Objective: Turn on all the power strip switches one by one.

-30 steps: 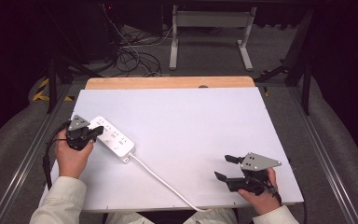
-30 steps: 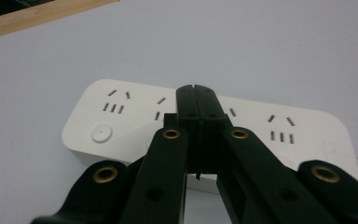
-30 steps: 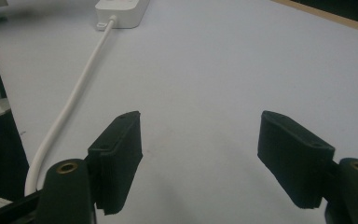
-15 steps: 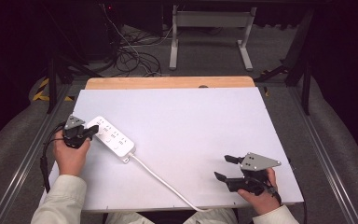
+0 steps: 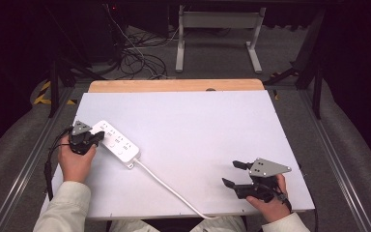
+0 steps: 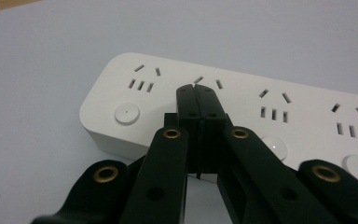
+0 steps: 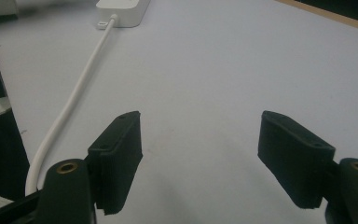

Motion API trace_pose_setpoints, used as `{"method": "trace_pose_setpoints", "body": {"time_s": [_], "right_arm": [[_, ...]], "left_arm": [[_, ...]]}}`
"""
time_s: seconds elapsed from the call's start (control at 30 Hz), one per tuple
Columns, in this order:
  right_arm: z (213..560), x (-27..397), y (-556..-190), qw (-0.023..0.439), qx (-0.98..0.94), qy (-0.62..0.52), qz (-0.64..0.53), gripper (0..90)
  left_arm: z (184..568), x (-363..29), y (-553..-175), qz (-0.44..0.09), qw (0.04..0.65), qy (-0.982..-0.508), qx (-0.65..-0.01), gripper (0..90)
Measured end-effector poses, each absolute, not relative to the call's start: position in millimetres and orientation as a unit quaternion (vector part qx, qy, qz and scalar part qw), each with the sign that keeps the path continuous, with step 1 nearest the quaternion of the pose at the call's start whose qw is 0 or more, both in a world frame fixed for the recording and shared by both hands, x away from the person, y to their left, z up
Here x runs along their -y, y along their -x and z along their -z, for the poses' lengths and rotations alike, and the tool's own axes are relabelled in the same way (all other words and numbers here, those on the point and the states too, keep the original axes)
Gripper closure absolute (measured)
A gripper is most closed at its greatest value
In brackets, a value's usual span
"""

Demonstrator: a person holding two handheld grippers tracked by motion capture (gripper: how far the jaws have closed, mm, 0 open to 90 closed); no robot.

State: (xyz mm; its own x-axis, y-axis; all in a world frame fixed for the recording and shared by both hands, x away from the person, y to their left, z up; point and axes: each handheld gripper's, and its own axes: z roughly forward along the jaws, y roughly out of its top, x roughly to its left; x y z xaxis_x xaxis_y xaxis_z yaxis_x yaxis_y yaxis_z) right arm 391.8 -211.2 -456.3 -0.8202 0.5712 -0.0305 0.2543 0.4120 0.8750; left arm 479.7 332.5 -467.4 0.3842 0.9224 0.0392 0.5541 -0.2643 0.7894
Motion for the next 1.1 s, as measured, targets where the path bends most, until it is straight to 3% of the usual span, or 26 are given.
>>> {"method": "trace_pose_setpoints", "body": {"time_s": [1.1], "right_arm": [[455.6, 211.8, -390.7, 0.165, -0.824, -0.248, -0.482, 30.4]], "left_arm": [[472.6, -331.4, -480.2, -0.26, 0.351, -0.753, -0.493, 90.0]]}}
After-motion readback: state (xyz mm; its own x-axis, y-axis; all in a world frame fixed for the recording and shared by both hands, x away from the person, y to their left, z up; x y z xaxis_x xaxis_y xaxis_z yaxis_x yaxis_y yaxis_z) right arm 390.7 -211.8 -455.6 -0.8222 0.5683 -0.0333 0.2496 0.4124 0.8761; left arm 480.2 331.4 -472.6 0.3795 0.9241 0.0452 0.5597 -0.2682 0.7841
